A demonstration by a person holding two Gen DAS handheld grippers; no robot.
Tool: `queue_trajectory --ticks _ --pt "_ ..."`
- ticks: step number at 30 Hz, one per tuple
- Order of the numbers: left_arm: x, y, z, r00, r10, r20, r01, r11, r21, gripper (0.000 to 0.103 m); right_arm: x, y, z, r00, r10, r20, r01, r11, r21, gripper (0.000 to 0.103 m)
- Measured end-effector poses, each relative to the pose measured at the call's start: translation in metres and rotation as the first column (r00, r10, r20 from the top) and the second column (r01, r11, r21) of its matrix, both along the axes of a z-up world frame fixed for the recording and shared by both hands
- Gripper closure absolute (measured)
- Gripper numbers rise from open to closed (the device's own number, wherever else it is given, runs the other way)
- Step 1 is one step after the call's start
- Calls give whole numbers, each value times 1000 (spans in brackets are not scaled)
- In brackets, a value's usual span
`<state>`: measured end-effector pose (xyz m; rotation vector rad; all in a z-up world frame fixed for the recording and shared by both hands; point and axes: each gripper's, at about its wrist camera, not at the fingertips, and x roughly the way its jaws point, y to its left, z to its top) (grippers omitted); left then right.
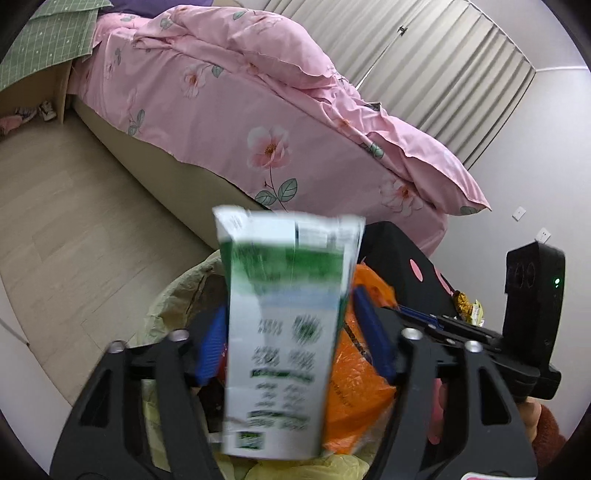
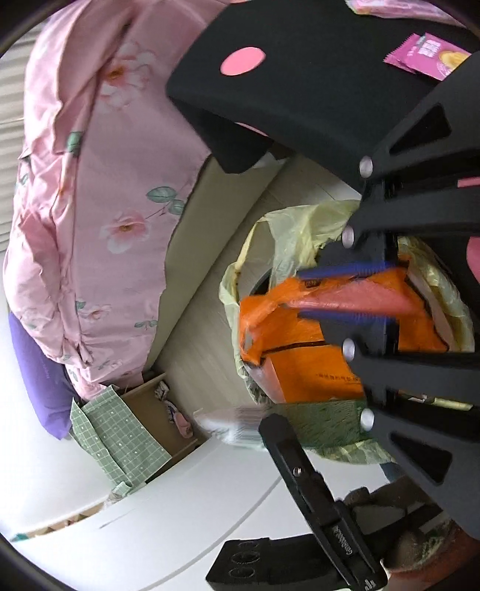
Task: Collect trash
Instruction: 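Carry the carton and orange bag to the wastebasket and release both, then grasp the yellow-and-white snack wrapper with the left gripper while the right grasps a gold wrapper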
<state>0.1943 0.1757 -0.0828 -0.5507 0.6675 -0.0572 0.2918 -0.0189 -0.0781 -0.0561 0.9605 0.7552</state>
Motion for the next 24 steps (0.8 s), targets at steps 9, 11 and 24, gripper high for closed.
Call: queue_trajectory --ticks 9,11,24 --pt "-25 -4 28 995 91 39 -94 993 74 23 -18 -41 30 997 -35 66 34 999 15 61" --pt "-31 -13 36 995 85 47 -89 991 97 23 -24 -61 39 994 -62 91 61 998 12 61" --pt "-29 -160 53 972 -228 63 214 962 172 22 -79 -230 76 916 -270 297 277 961 16 40"
